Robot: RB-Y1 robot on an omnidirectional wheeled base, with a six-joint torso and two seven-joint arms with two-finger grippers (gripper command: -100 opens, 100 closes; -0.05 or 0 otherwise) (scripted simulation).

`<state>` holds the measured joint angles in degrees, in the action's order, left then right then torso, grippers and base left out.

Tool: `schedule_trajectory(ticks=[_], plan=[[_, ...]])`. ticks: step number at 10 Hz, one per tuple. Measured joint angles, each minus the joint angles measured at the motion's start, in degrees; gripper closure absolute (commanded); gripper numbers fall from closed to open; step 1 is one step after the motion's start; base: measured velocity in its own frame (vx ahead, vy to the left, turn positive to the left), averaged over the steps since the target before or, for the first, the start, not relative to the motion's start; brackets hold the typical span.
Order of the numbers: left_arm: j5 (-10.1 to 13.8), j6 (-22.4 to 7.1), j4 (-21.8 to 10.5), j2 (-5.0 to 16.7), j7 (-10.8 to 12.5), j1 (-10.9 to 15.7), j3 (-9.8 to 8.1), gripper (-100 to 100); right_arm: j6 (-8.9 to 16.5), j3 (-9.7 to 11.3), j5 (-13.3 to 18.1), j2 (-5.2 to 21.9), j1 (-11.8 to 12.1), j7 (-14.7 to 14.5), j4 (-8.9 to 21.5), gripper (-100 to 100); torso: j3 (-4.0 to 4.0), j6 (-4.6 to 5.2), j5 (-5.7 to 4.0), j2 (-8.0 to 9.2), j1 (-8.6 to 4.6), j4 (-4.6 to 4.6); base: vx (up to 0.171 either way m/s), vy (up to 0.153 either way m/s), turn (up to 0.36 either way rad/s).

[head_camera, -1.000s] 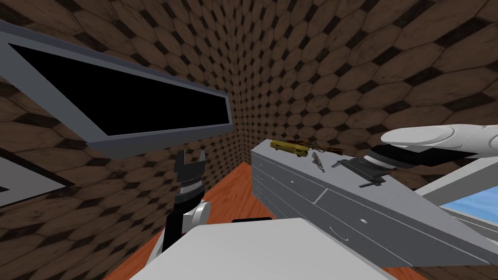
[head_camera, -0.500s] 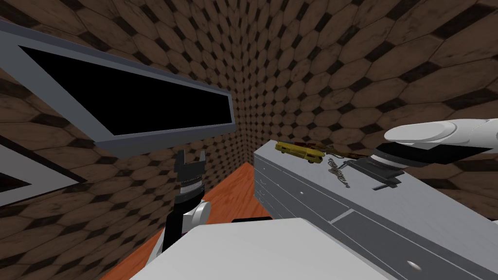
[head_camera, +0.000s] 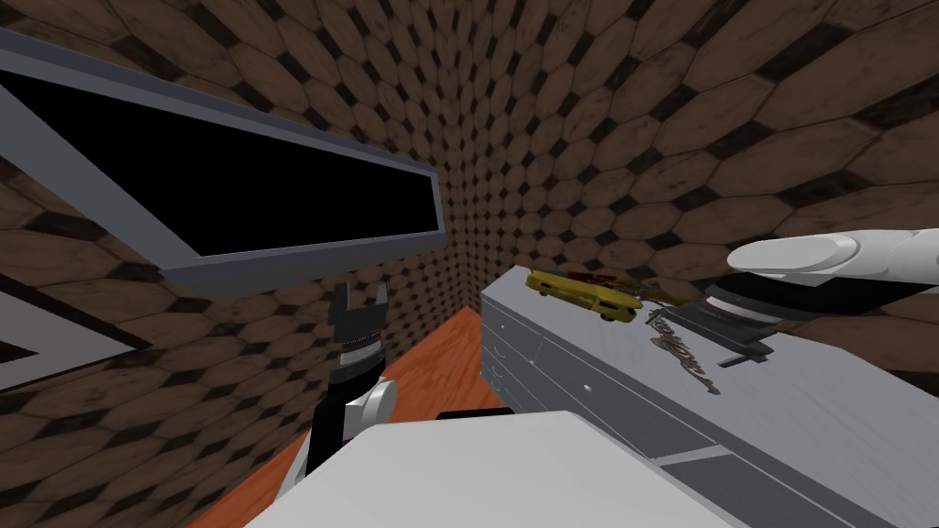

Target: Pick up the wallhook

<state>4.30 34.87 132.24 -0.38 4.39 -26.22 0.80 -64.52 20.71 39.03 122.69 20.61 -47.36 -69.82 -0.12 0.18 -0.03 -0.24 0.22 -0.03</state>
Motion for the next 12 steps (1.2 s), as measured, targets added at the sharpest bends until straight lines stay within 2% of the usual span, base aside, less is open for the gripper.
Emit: schedule_trajectory(ticks=[1, 2, 3, 7, 8, 9, 10, 11, 12], plan=[[0.0, 0.0, 0.0, 0.0, 0.0, 0.0, 0.00, 0, 0.4, -0.8, 0.8, -1.2, 0.9, -1.1, 0.5, -100, -0.08, -0.04, 0.04, -0.13, 0.12, -0.04, 0.113, 0.049, -0.121], [0.0, 0.0, 0.0, 0.0, 0.0, 0.0, 0.00, 0, 1.0, -0.5, 1.2, -2.1, 0.8, -2.1, 0.4, -100, -0.11, -0.05, 0.05, -0.17, 0.11, -0.05, 0.043, 0.019, -0.025], [0.0, 0.0, 0.0, 0.0, 0.0, 0.0, 0.00, 0, 1.2, -0.4, 1.2, -2.1, 0.8, -2.3, 0.3, 100, -0.03, -0.09, 0.04, -0.02, 0.03, -0.03, 0.008, 0.004, 0.016], [0.0, 0.0, 0.0, 0.0, 0.0, 0.0, 0.00, 0, 1.2, -0.5, 1.2, -2.1, 0.7, -2.3, 0.4, 100, 0.12, -0.02, -0.01, 0.23, -0.09, 0.02, 0.001, 0.000, 0.000], [0.0, 0.0, 0.0, 0.0, 0.0, 0.0, 0.00, 0, 1.2, -0.5, 1.2, -2.1, 0.7, -2.3, 0.4, 0, 0.12, -0.02, -0.01, 0.24, -0.09, 0.03, 0.000, 0.000, 0.000], [0.0, 0.0, 0.0, 0.0, 0.0, 0.0, 0.00, 0, 1.2, -0.5, 1.2, -2.1, 0.7, -2.3, 0.4, 100, 0.13, -0.02, -0.01, 0.25, -0.09, 0.03, -0.072, -0.025, 0.191], [0.0, 0.0, 0.0, 0.0, 0.0, 0.0, 0.01, 0, 0.7, -0.6, 0.8, -1.2, 0.7, -1.4, 0.3, 100, 0.19, -0.16, 0.03, 0.37, -0.11, 0.05, -0.119, -0.069, 0.179], [0.0, 0.0, 0.0, 0.0, 0.0, 0.0, 0.00, 0, 0.4, 0.5, -0.1, -0.1, -0.3, -0.6, -0.1, 100, 0.29, -0.06, 0.00, 0.54, -0.23, 0.09, -0.050, -0.036, 0.036], [0.0, 0.0, 0.0, 0.0, 0.0, 0.0, 0.00, 0, 0.4, 0.6, -0.2, 0.0, -0.4, -0.5, -0.1, 0, 0.27, 0.02, -0.05, 0.47, -0.22, 0.09, -0.006, -0.004, -0.005]])
